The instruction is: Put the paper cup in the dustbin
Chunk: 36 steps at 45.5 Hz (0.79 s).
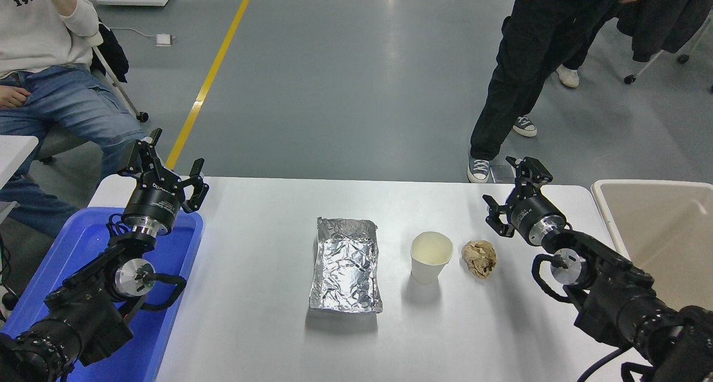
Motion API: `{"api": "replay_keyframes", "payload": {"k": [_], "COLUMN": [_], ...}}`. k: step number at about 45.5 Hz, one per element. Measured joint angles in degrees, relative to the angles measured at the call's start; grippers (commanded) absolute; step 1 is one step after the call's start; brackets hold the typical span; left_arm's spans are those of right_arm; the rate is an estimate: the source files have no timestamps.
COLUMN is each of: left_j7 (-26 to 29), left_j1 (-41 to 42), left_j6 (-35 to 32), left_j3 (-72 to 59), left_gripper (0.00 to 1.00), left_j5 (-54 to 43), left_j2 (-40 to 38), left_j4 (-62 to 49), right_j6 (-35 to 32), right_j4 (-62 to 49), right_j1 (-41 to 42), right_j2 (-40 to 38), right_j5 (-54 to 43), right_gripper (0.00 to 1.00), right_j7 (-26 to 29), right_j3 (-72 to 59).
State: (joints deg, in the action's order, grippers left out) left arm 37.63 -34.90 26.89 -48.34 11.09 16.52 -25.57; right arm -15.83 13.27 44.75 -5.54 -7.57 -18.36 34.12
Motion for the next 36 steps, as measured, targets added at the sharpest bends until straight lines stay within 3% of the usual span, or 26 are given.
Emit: {"api": "replay_keyframes", "payload": {"k": [25, 36], "left_j7": [0.0, 0.0], "left_j1": [-0.1, -0.1], "left_j6": [0.0, 0.0], "left_j3": [0.1, 0.1], "left_gripper": [1.0, 1.0], "left_j5": [0.0, 0.0], "left_j2": [0.1, 0.1], "left_j4": [0.0, 0.0], "right_j6": [-0.2, -0.4], "right_j4": [1.0, 9.6], "right_j1": [0.2, -0.2], "right_j2": [-0.5, -6.9], "right_j5": [0.0, -0.6], "right_gripper": [0.99, 0.99], "right_j7": [0.0, 0.0], "right_j3": [0.1, -2.3]}}
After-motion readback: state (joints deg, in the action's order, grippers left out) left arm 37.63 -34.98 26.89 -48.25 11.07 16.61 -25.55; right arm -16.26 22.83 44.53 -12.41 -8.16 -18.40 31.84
